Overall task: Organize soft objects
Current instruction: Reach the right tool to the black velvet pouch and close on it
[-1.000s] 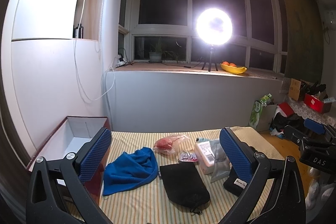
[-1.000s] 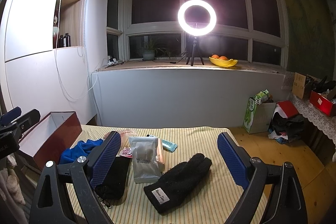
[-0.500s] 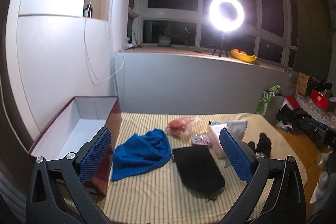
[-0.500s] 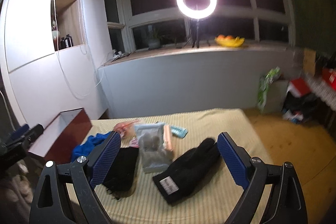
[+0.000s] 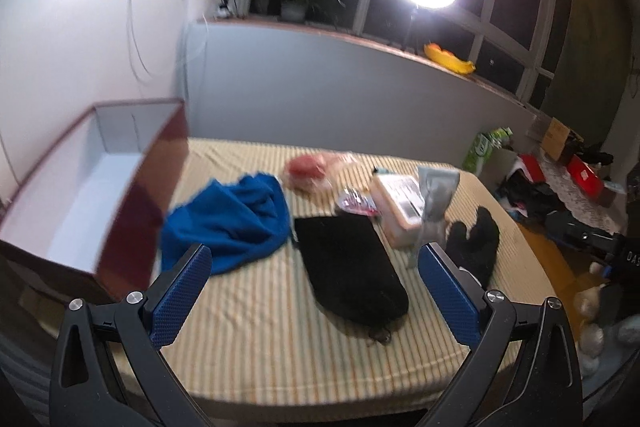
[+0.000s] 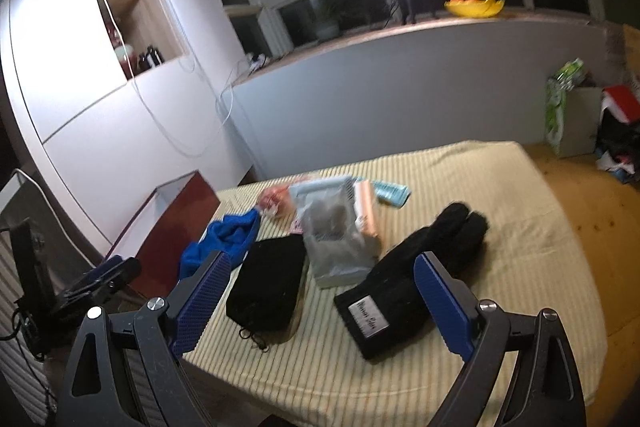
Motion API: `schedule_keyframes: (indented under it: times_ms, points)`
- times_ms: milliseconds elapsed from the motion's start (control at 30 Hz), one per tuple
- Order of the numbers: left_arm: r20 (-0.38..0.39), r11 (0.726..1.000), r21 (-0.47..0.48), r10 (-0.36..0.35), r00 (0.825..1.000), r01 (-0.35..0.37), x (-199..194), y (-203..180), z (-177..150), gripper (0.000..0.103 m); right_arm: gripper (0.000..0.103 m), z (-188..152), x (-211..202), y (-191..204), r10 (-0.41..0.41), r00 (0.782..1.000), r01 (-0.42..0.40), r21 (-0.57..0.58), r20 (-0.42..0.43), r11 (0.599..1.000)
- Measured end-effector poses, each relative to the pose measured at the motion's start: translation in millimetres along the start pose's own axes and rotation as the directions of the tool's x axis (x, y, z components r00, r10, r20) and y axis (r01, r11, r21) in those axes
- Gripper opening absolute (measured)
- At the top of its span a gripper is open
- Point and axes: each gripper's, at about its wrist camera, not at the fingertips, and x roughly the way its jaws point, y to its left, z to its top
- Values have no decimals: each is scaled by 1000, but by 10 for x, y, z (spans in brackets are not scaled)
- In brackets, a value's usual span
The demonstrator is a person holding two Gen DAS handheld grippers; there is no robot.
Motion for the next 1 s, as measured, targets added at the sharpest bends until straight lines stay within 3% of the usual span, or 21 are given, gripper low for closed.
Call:
schedule_keyframes:
  times_ms: [100,200,333,467,700,800,1000]
  points:
    - [-63,999,-35,-44,997,42,168,20,-75,101,90,-21,188,14,63,995,-61,37,-76,997]
    - [-109,996,-56,-72,991,66,304,27,-141,96,78,-59,383,53,99,986,-93,54,-131,994]
    - [-156,993,-76,-100,983,89,464,30,-211,94,73,-130,646,91,118,973,-106,70,-200,992]
    - [-189,991,-81,-117,975,103,604,37,-251,88,54,-208,947,85,181,942,-142,152,-284,978]
    - [-230,991,-72,-127,965,114,834,66,-274,81,45,-321,1311,130,201,914,-132,210,-354,969]
    - [-254,989,-75,-140,957,125,957,77,-280,73,42,-335,1433,129,189,911,-109,228,-366,968]
    - [-285,981,-127,-180,942,149,1132,183,-288,70,40,-319,1591,112,169,910,-80,240,-378,968]
